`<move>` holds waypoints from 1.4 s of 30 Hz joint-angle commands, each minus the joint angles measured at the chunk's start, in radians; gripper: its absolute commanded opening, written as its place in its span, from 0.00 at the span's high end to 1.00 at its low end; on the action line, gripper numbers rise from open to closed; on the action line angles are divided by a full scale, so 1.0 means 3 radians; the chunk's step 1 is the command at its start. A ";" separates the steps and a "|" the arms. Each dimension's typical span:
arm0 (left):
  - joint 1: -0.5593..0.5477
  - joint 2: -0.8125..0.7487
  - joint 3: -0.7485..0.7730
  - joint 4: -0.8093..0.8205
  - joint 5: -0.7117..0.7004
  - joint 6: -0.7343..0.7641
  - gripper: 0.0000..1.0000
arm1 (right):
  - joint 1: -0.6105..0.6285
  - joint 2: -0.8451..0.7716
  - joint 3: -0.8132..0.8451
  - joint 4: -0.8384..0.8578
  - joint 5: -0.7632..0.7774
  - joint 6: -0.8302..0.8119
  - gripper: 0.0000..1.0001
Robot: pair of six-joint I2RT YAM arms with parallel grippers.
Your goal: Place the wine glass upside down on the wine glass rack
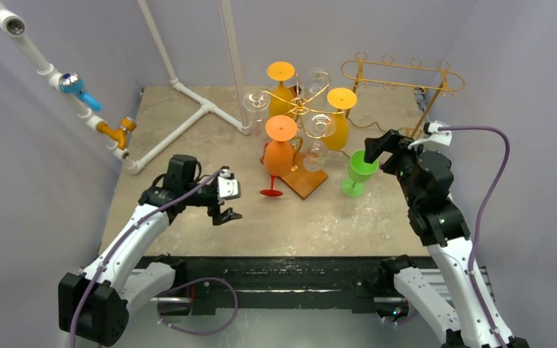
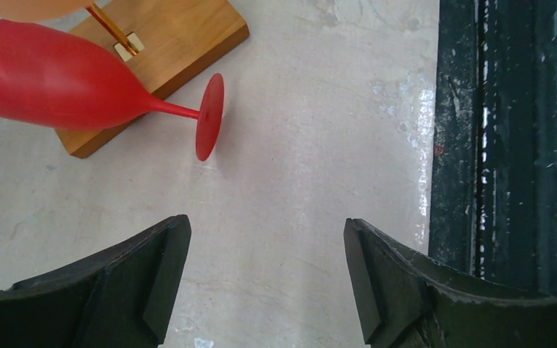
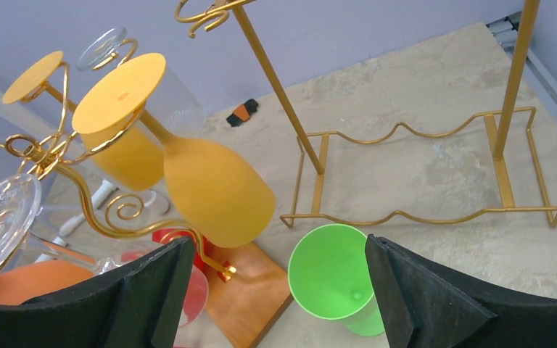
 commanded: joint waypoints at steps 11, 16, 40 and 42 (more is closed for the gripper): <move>-0.0484 0.0807 -0.0708 0.2783 -0.0363 -0.0088 0.29 | -0.0008 -0.0371 0.0232 -0.0192 0.0116 0.0166 0.03; -0.0551 0.1099 -0.0753 0.3226 -0.0501 -0.0256 0.32 | -0.0007 -0.0456 0.0318 -0.0219 0.0164 0.0109 0.03; -0.0987 0.1743 -0.0479 0.3234 -0.0785 -0.0299 0.71 | -0.0010 -0.0618 0.0618 -0.0316 0.0076 0.0014 0.04; -0.1014 0.1735 -0.0463 0.3174 -0.0791 -0.0289 0.80 | -0.0008 -0.0623 0.0632 -0.0310 0.0088 -0.0008 0.04</move>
